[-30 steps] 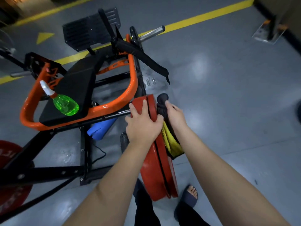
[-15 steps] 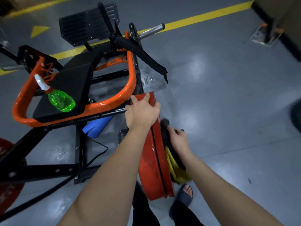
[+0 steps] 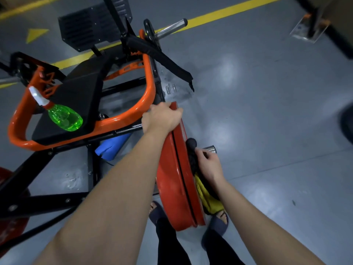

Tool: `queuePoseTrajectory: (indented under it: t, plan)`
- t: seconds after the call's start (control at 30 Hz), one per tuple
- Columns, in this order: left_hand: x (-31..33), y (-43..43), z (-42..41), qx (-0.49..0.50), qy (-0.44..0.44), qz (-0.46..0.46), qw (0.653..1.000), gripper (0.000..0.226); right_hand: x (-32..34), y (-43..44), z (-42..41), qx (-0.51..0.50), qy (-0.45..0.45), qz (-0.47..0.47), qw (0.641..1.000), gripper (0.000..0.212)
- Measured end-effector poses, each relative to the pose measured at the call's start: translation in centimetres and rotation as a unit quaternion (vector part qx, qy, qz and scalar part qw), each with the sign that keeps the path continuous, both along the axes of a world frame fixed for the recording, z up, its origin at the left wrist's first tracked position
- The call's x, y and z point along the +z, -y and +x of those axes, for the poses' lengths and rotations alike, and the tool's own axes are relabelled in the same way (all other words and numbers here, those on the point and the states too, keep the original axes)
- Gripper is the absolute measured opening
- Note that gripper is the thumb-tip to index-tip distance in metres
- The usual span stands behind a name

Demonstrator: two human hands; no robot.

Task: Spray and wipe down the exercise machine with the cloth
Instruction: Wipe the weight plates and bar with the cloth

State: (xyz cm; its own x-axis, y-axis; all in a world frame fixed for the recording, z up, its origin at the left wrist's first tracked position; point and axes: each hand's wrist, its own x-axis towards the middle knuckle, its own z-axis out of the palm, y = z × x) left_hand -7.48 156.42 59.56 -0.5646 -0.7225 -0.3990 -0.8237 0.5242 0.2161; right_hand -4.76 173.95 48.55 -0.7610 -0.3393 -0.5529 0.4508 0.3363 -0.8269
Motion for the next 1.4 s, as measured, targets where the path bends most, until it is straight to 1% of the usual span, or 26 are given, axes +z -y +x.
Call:
queuePoseTrajectory:
  t: [0.07, 0.13, 0.17, 0.23, 0.3, 0.33, 0.37, 0.4, 0.47, 0.5, 0.57, 0.63, 0.67, 0.7, 0.77, 0.87, 0.93, 0.97, 1.07, 1.13, 1.2, 1.27, 1.33, 1.37, 1.4]
  plan:
    - [-0.1, 1.4, -1.0, 0.013, -0.007, 0.031, 0.999, 0.057, 1.9, 0.5, -0.5, 0.007, -0.029, -0.038, 0.999, 0.044]
    - [0.0, 1.8, -1.4, 0.026, -0.020, 0.008, 0.999, 0.061, 2.9, -0.2, -0.2, 0.015, -0.044, -0.074, 0.996, 0.041]
    - [0.2, 1.6, -1.0, 0.028, -0.015, -0.011, 0.999, 0.070, 3.1, -0.8, 0.2, 0.017, -0.050, -0.085, 0.995, 0.039]
    - [1.2, 0.1, 0.5, 0.023, 0.028, 0.003, 0.999, 0.098, 1.9, -2.5, 1.4, 0.001, -0.040, -0.087, 0.995, 0.037]
    - [1.8, -2.4, 2.7, 0.031, 0.056, 0.030, 0.998, 0.116, -0.4, -4.6, 3.1, -0.008, -0.010, -0.053, 0.999, 0.040]
    - [2.0, -3.7, 4.0, 0.034, 0.054, 0.031, 0.998, 0.119, -1.7, -5.4, 3.8, -0.003, 0.008, -0.024, 1.000, 0.043]
    - [2.0, -5.0, 5.1, 0.037, 0.044, 0.027, 0.998, 0.118, -2.8, -5.9, 4.3, 0.009, 0.026, 0.006, 1.000, 0.046]
    - [1.7, -5.8, 5.9, 0.037, 0.027, 0.013, 0.999, 0.112, -3.5, -5.9, 4.4, 0.024, 0.041, 0.030, 0.998, 0.048]
    - [1.1, -6.7, 6.7, 0.036, -0.019, -0.038, 0.998, 0.092, -3.5, -4.1, 3.3, 0.032, 0.035, 0.047, 0.998, 0.043]
    - [0.9, -6.6, 6.6, 0.034, -0.031, -0.059, 0.997, 0.085, -2.8, -2.4, 2.0, 0.025, 0.011, 0.037, 0.999, 0.040]
    - [0.7, -6.1, 6.0, 0.024, -0.028, -0.069, 0.997, 0.079, 0.1, 0.5, -0.5, 0.000, -0.042, -0.024, 0.999, 0.031]
    - [0.8, -5.4, 5.5, 0.012, -0.013, -0.059, 0.998, 0.078, 2.8, 2.1, -2.0, -0.013, -0.070, -0.101, 0.992, 0.028]
    - [0.9, -5.1, 5.4, 0.010, -0.007, -0.056, 0.998, 0.078, 3.4, 2.2, -1.9, -0.013, -0.073, -0.116, 0.990, 0.027]
    - [1.0, -4.8, 5.2, 0.011, -0.003, -0.053, 0.999, 0.078, 3.5, 1.7, -1.3, -0.012, -0.072, -0.109, 0.991, 0.025]
    - [1.1, -4.7, 4.9, 0.009, 0.000, -0.051, 0.999, 0.077, 1.1, -0.6, 0.9, -0.016, -0.054, -0.068, 0.996, 0.024]
    - [1.0, -4.2, 4.1, 0.013, 0.004, -0.057, 0.998, 0.076, -3.0, -4.2, 4.1, 0.011, 0.021, 0.008, 1.000, 0.038]
    - [0.8, -3.9, 3.8, 0.015, 0.009, -0.056, 0.998, 0.075, -4.4, -4.9, 4.3, 0.056, 0.018, 0.066, 0.996, 0.039]
    - [0.8, -3.7, 3.4, 0.014, 0.008, -0.057, 0.998, 0.074, -4.2, -4.5, 3.8, 0.064, 0.008, 0.068, 0.996, 0.038]
    - [0.5, -2.8, 2.7, 0.031, 0.002, -0.048, 0.998, 0.074, -1.6, -1.6, 1.1, 0.040, -0.024, 0.010, 0.999, 0.034]
    - [0.3, -2.0, 2.1, 0.035, 0.000, -0.037, 0.999, 0.073, 0.6, -0.1, -0.1, 0.015, -0.074, -0.055, 0.996, 0.031]
    - [-0.1, -0.7, 1.2, 0.038, 0.009, -0.011, 0.999, 0.076, 1.6, 0.1, -0.3, 0.013, -0.102, -0.078, 0.992, 0.031]
    - [-0.5, 1.1, 0.0, 0.039, 0.029, 0.034, 0.998, 0.079, 1.2, -1.0, 0.4, 0.015, -0.075, -0.077, 0.994, 0.030]
    - [-0.2, 2.3, -1.2, 0.037, 0.021, 0.083, 0.996, 0.069, 0.2, -3.1, 1.7, 0.030, -0.045, -0.049, 0.997, 0.035]
    - [-0.1, 2.7, -1.6, 0.035, 0.012, 0.085, 0.996, 0.062, -0.2, -4.2, 2.5, 0.040, -0.038, -0.038, 0.998, 0.035]
    - [0.0, 2.8, -2.0, 0.035, -0.002, 0.060, 0.998, 0.060, -0.7, -5.2, 3.3, 0.044, -0.033, -0.032, 0.998, 0.034]
